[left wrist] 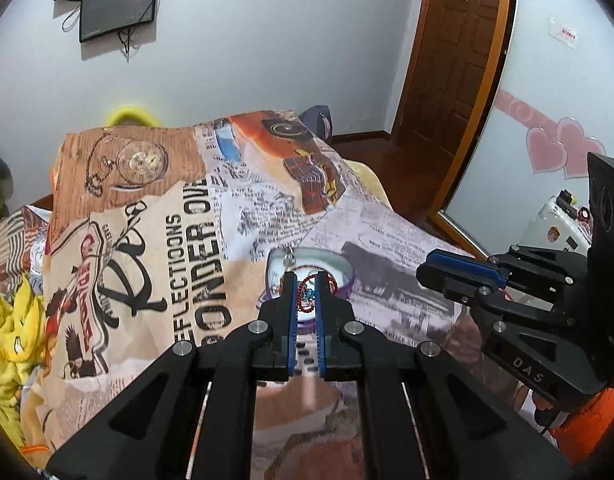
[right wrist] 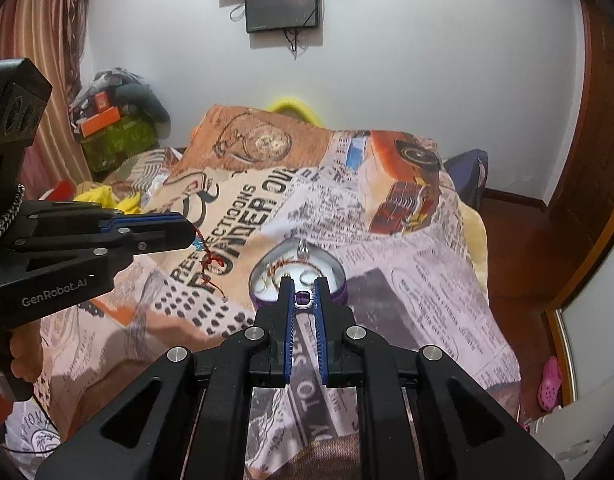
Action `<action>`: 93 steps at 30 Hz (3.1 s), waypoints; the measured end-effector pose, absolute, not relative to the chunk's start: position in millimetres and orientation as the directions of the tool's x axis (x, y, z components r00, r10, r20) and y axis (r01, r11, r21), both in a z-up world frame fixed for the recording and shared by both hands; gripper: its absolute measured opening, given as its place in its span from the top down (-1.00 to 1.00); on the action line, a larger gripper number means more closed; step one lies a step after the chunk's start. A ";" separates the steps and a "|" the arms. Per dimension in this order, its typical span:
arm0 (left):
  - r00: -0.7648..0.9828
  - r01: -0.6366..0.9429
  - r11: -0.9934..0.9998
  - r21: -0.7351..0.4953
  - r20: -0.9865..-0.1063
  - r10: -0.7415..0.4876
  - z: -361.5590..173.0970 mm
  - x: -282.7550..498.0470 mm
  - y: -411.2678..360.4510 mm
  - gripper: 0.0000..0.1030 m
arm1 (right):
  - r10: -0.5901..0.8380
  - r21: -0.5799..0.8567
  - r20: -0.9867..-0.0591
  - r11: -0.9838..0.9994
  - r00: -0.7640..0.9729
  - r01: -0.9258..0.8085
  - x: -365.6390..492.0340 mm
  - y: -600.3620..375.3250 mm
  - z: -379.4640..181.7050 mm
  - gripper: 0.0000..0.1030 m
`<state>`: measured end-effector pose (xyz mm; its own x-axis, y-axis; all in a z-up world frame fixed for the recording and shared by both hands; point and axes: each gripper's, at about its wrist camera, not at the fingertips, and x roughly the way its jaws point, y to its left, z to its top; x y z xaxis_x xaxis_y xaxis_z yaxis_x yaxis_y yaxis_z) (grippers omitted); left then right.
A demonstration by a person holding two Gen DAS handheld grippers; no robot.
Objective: Organize jewelry
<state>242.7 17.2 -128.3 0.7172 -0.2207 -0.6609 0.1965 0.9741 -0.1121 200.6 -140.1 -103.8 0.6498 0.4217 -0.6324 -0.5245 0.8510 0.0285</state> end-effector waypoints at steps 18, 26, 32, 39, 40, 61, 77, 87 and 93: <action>0.709 0.190 0.974 -0.122 -0.670 -0.223 -141.3 292.0 17.5 0.88 | 0.442 0.066 -0.640 0.847 0.629 -0.527 241.0 -130.6 -116.7 0.84; 0.657 0.177 0.975 -0.134 -0.721 -0.219 -174.4 320.0 16.9 0.88 | 0.456 0.114 -0.691 0.835 0.561 -0.539 265.2 -121.4 -139.2 0.84; 0.615 0.175 0.971 -0.161 -0.753 -0.236 -195.5 330.9 15.5 0.88 | 0.457 0.136 -0.733 0.824 0.504 -0.551 276.9 -113.3 -158.9 0.84; 0.574 0.186 0.965 -0.184 -0.777 -0.259 -207.7 335.7 12.1 0.88 | 0.455 0.163 -0.769 0.819 0.450 -0.550 285.3 -110.1 -174.1 0.84; 0.572 0.186 0.965 -0.185 -0.778 -0.260 -208.1 335.4 11.9 0.88 | 0.454 0.162 -0.770 0.819 0.449 -0.550 284.4 -110.1 -174.3 0.84; 0.774 0.151 0.982 -0.117 -0.604 -0.191 -90.5 249.3 23.9 0.73 | 0.456 0.082 -0.624 0.846 0.635 -0.527 224.1 -135.3 -72.4 0.74; 0.988 0.048 0.997 -0.056 -0.146 -0.056 18.9 67.0 13.9 -0.25 | 0.432 0.005 -0.171 0.899 0.885 -0.438 57.8 -174.3 44.8 0.73; 0.996 0.003 0.999 -0.036 -0.084 -0.006 21.8 27.0 6.0 -0.97 | 0.336 -0.014 -0.078 0.941 0.939 -0.338 30.2 -172.1 45.9 -0.77; 0.995 -0.009 0.999 -0.039 -0.098 0.006 17.7 20.5 4.9 -0.98 | 0.303 -0.032 -0.050 0.952 0.952 -0.304 23.1 -169.5 47.9 -1.00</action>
